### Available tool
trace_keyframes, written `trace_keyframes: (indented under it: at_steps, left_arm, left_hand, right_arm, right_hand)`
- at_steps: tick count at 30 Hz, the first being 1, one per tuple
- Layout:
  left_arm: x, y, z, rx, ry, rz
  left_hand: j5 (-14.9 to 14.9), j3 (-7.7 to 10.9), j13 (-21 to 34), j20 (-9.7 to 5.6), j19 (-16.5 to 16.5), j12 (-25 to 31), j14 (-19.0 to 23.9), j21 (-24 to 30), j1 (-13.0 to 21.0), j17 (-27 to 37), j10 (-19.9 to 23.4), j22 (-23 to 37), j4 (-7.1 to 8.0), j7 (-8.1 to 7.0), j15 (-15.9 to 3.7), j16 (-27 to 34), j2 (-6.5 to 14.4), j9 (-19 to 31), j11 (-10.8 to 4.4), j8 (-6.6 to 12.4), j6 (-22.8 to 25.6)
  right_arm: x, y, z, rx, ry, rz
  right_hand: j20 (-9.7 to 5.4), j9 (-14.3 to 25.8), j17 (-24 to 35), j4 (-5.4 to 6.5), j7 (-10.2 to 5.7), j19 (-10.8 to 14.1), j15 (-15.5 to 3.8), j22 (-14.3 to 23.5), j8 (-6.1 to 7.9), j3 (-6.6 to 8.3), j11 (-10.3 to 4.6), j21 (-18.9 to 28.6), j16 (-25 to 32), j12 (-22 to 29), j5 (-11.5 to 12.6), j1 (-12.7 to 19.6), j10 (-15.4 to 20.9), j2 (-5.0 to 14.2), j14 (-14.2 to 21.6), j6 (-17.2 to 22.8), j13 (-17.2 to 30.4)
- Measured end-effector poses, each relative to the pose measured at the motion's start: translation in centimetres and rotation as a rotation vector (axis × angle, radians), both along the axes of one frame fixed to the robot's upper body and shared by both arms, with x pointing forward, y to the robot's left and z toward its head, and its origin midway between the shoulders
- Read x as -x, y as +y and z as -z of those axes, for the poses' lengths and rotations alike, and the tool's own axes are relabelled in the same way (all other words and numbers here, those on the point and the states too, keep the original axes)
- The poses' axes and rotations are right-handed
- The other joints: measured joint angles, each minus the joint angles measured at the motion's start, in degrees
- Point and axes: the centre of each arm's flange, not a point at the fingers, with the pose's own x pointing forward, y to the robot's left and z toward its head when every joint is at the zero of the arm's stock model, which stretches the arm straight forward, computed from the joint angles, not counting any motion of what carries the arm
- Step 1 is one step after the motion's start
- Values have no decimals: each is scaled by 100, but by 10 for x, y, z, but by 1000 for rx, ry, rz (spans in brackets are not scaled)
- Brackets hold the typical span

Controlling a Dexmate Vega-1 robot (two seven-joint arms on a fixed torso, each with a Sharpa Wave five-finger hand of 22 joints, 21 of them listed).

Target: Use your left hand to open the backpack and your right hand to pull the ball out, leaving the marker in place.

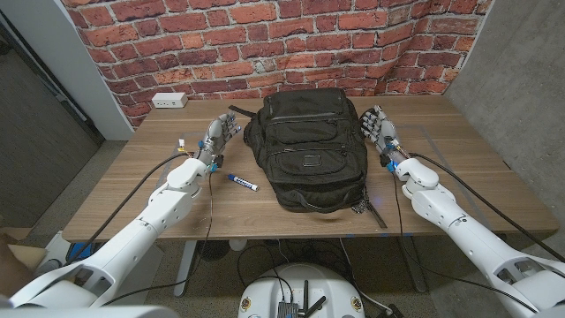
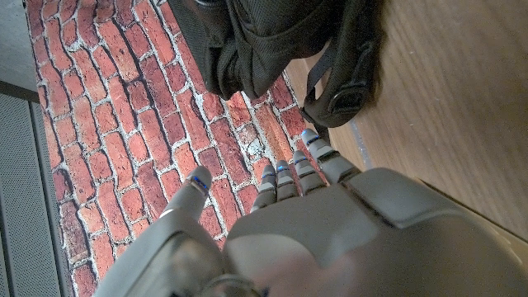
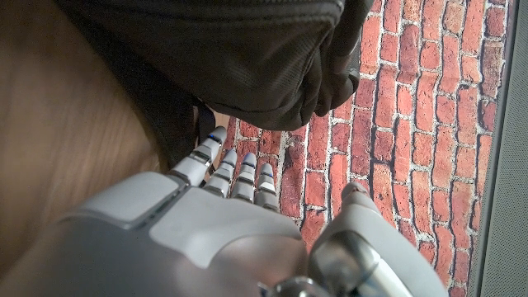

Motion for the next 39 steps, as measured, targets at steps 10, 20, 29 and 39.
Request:
trace_keyframes:
  at_steps: [10,20,29,39]
  left_arm:
    - [7,-7,-3,-8,-4,-16]
    - [9,-11,-4,-18,-7,-31]
    - [16,-7,-2,-37,-1,-57]
    - [25,1,-3,-63,2,-79]
  left_hand:
    - [0,24,0,0,42,0,32,0,0,-1,31,-1,-24,-32,-32,0,0,-1,-31,0,32]
    - [0,62,-1,0,41,0,72,0,30,-1,62,-1,-97,-86,-73,-1,30,-1,-62,0,86]
    - [0,77,-1,0,41,0,77,0,60,-1,92,-2,-143,-115,-77,-1,60,-1,-93,0,115]
    - [0,101,-1,-1,41,0,103,0,114,-17,126,-2,-201,-132,-103,-4,82,-2,-126,0,132]
  right_arm:
    - [1,-9,-1,-12,-19,6]
    - [6,-22,2,-22,-24,28]
    - [7,-28,3,-24,-22,35]
    - [6,-31,4,-22,-13,43]
  right_hand:
    - [-32,0,-26,-26,-30,31,-31,0,22,26,8,34,0,0,0,0,36,0,31,30,-15]
    - [-31,-1,-53,-48,0,31,-31,-1,22,48,7,34,-1,0,0,1,35,1,31,60,-15]
    - [-62,-1,-80,-48,0,61,-31,-1,22,48,7,34,22,0,0,30,35,30,31,60,-14]
    - [-61,-2,-106,-71,8,123,-73,-2,22,70,-4,34,22,43,0,30,86,29,72,114,-14]
